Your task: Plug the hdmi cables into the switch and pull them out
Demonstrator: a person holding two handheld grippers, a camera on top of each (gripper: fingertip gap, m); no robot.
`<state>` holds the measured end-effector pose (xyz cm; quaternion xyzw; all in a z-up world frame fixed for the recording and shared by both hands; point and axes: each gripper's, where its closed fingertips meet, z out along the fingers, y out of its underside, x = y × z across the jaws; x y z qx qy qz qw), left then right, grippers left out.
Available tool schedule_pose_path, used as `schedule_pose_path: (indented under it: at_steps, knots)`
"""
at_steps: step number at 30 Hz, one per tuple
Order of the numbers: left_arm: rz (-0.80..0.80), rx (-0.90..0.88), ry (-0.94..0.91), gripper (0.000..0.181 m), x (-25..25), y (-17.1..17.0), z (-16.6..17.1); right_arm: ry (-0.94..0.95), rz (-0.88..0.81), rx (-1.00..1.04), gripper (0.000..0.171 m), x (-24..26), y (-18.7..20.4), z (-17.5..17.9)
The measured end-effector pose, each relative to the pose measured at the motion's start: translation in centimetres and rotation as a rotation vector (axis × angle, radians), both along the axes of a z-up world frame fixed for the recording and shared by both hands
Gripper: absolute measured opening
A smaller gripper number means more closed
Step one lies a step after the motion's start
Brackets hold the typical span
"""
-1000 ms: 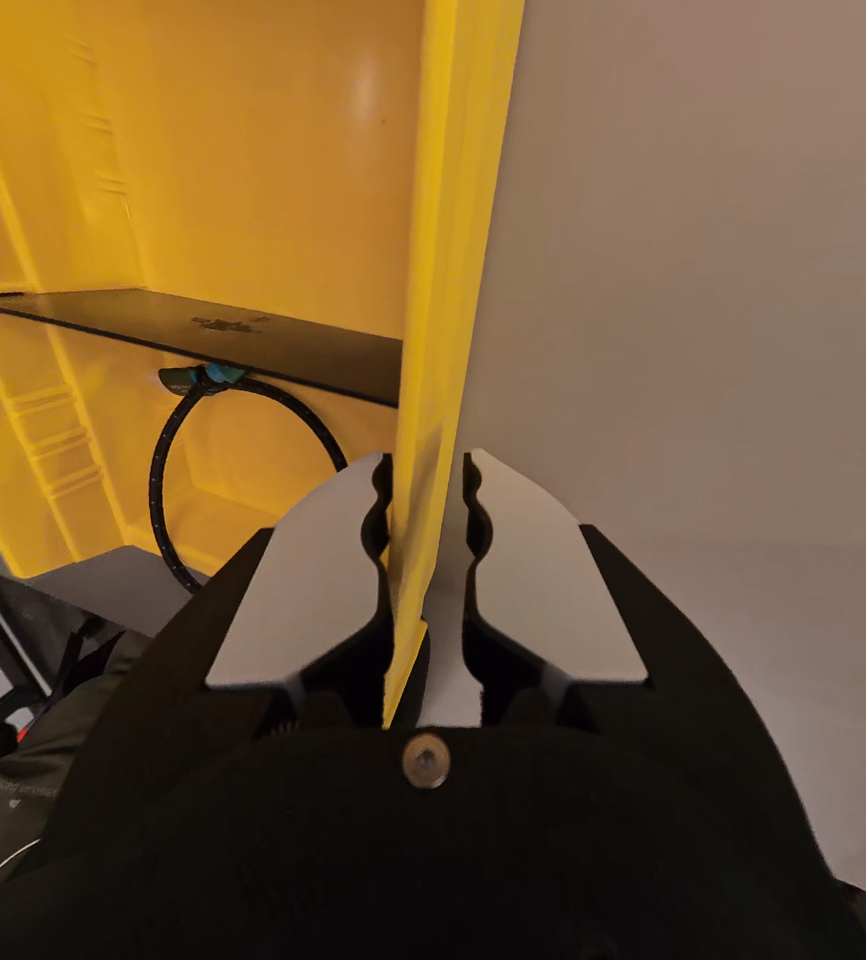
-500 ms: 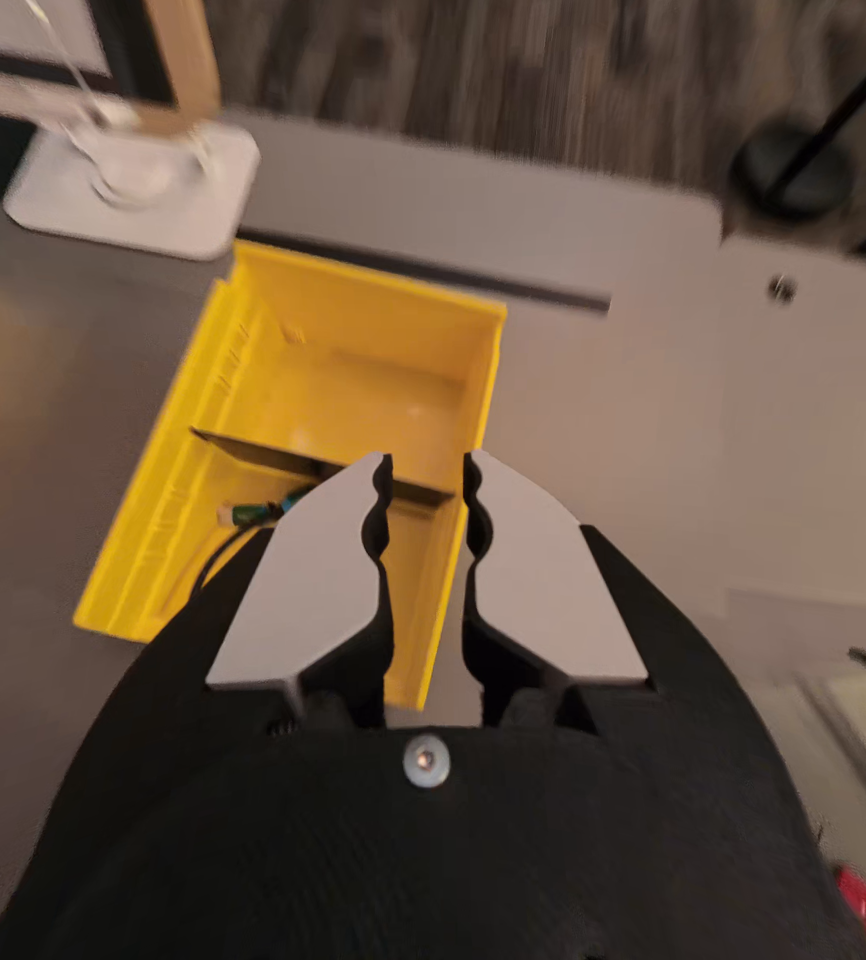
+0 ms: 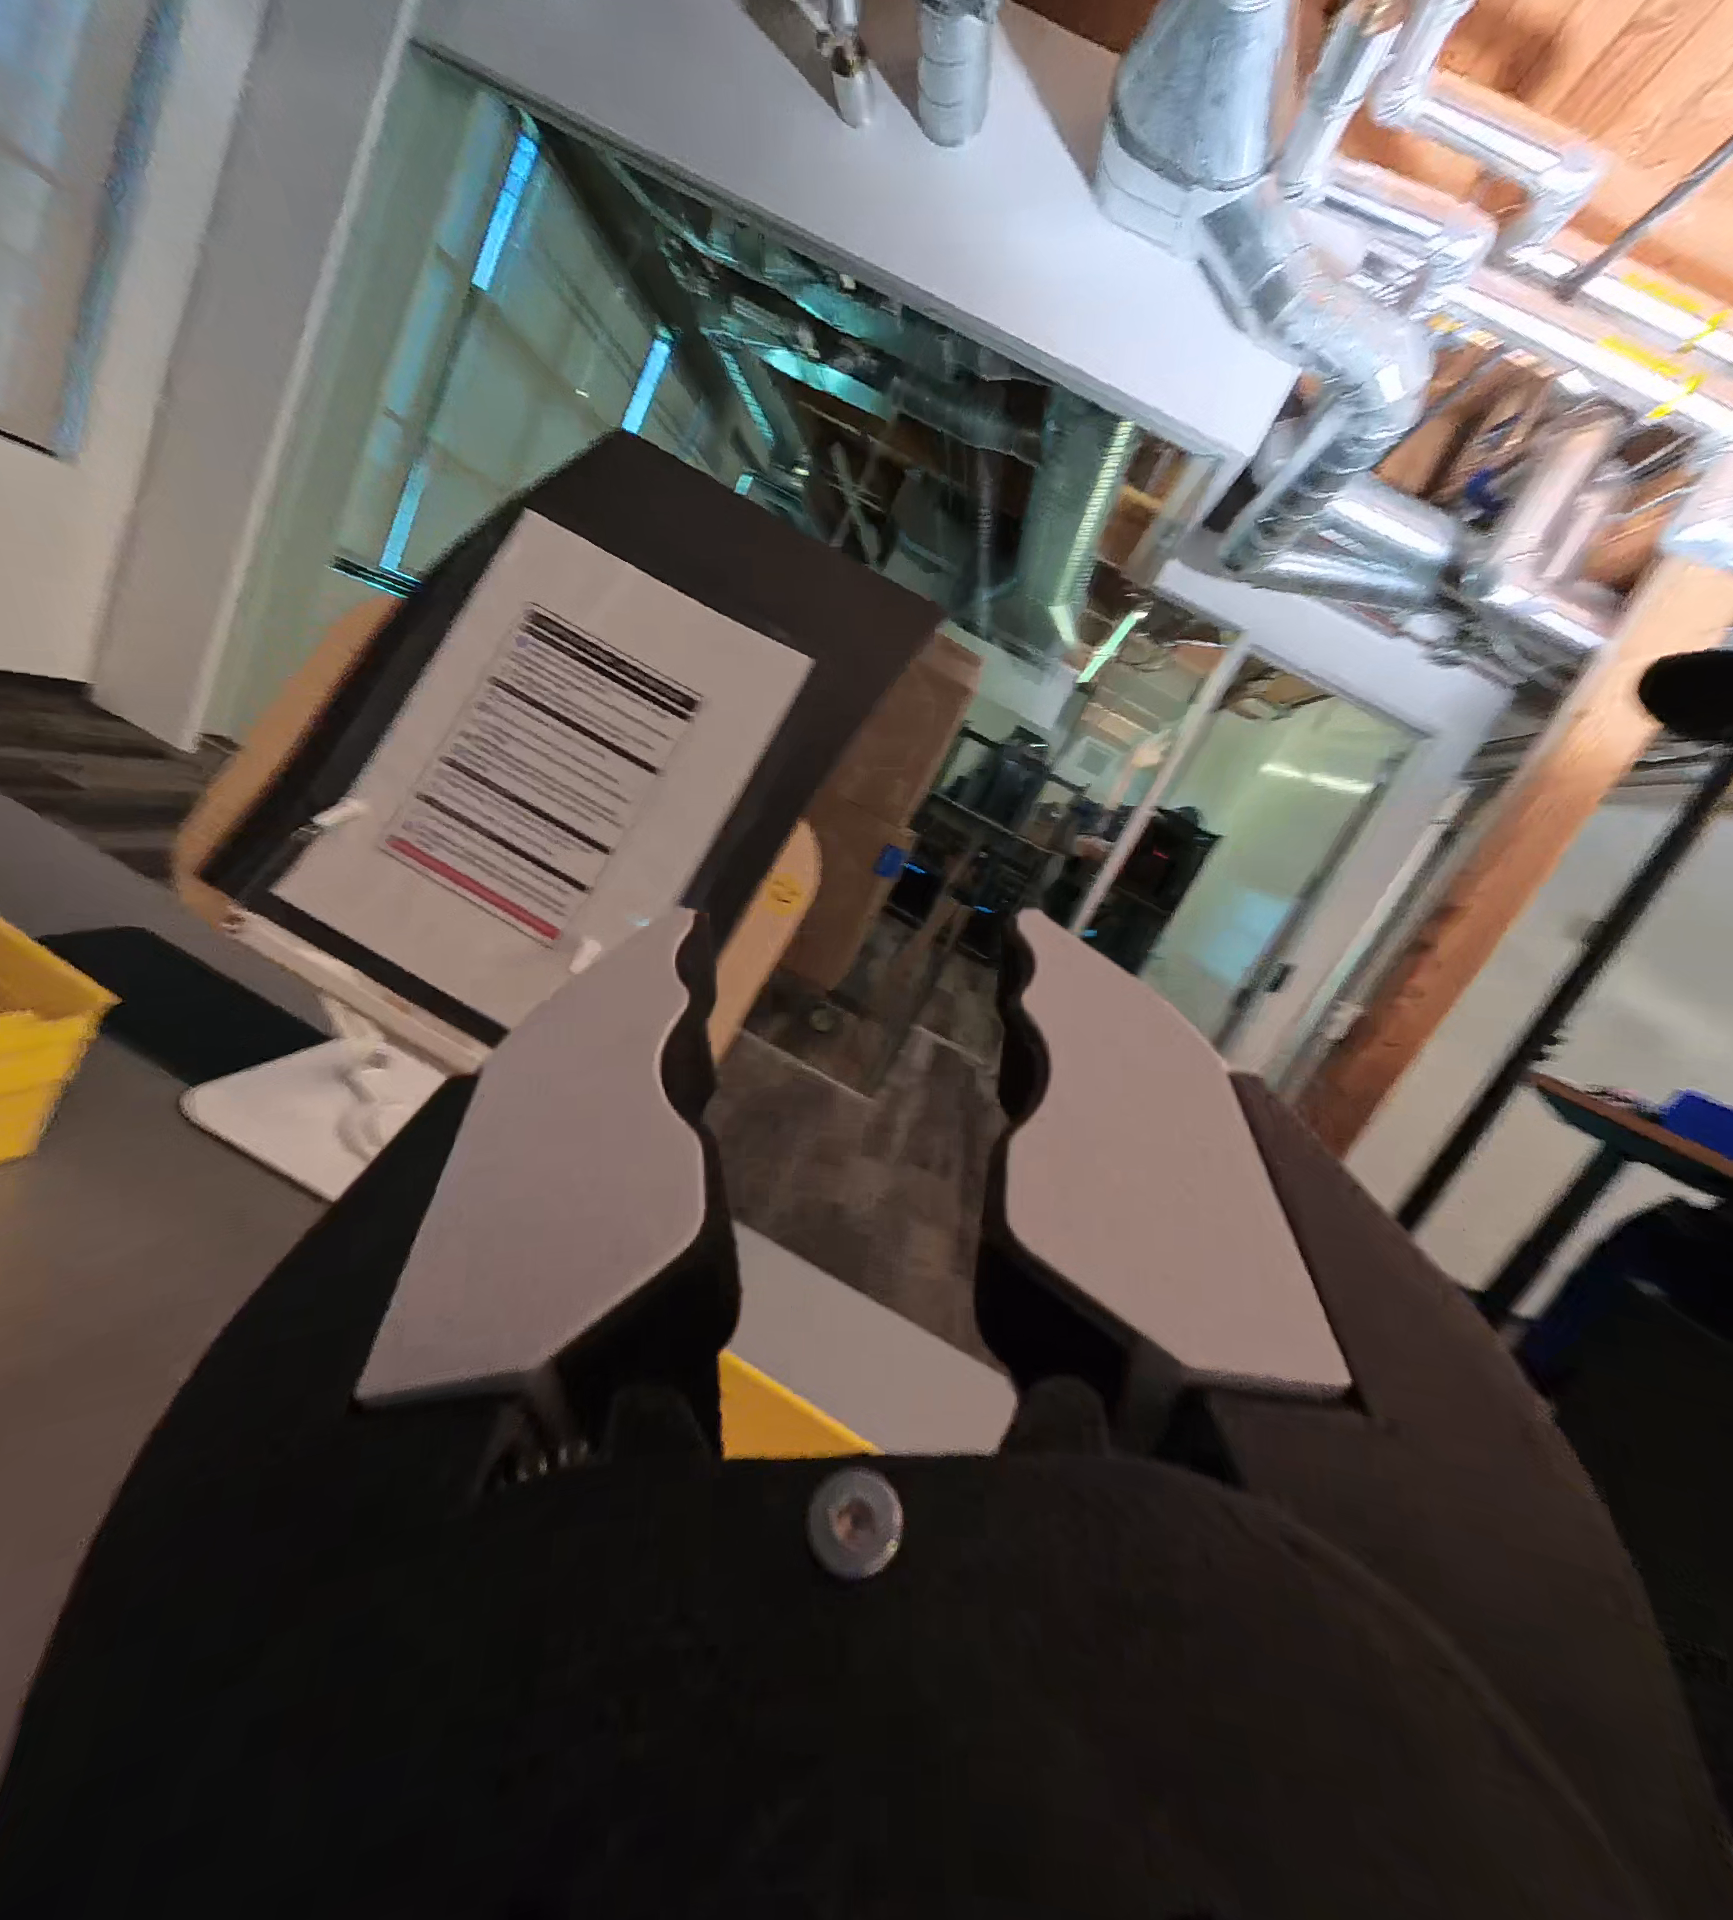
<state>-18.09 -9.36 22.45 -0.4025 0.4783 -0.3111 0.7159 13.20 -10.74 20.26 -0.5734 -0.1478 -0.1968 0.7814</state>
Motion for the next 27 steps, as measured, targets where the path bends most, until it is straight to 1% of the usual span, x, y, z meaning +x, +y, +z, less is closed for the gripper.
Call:
schedule_pose_path:
  at_steps: [2, 6, 9, 11, 13, 16, 19, 22, 25, 27]
  knots:
    - [0.0, -0.01, -0.014, 0.058, 0.4, 0.3, 0.3, 0.06, 0.062, -0.028, 0.058, -1.2, 1.1, -0.6]
    - [-0.097, -0.072, -0.048, 0.057, 0.6, -0.2, 0.1, 0.133, 0.207, -0.109, 0.056, -4.7, 2.3, -2.0]
    - [-0.088, -0.11, -0.056, 0.055, -0.1, 1.0, -0.5, 0.133, 0.238, -0.121, 0.051, -6.7, 2.6, -2.4]
    - [-0.086, -0.159, -0.07, 0.054, -0.7, 2.0, -0.9, 0.141, 0.23, -0.154, 0.051, -7.2, 3.1, -2.8]
    - [-0.114, -0.223, -0.074, 0.053, -1.2, 2.5, -1.4, 0.178, 0.259, -0.156, 0.051, -7.7, 3.5, -2.6]
    - [-0.151, -0.328, -0.043, 0.056, -1.6, 2.9, -2.2, 0.307, 0.364, -0.178, 0.052, -8.6, 3.9, -1.7]
    - [-0.199, -0.336, -0.08, 0.054, -1.7, 2.7, -1.6, 0.382, 0.467, -0.188, 0.05, -9.6, 3.7, -0.7]
    - [-0.203, -0.335, -0.059, 0.054, -1.2, 2.9, -1.9, 0.339, 0.438, -0.197, 0.046, -9.5, 3.9, -1.1]
    - [-0.195, -0.36, -0.002, 0.056, -0.5, 3.3, -2.9, 0.268, 0.349, -0.271, 0.042, -8.6, 4.7, -2.9]
    - [-0.197, -0.392, 0.033, 0.057, -0.3, 3.5, -3.5, 0.236, 0.3, -0.278, 0.039, -7.6, 5.0, -3.3]
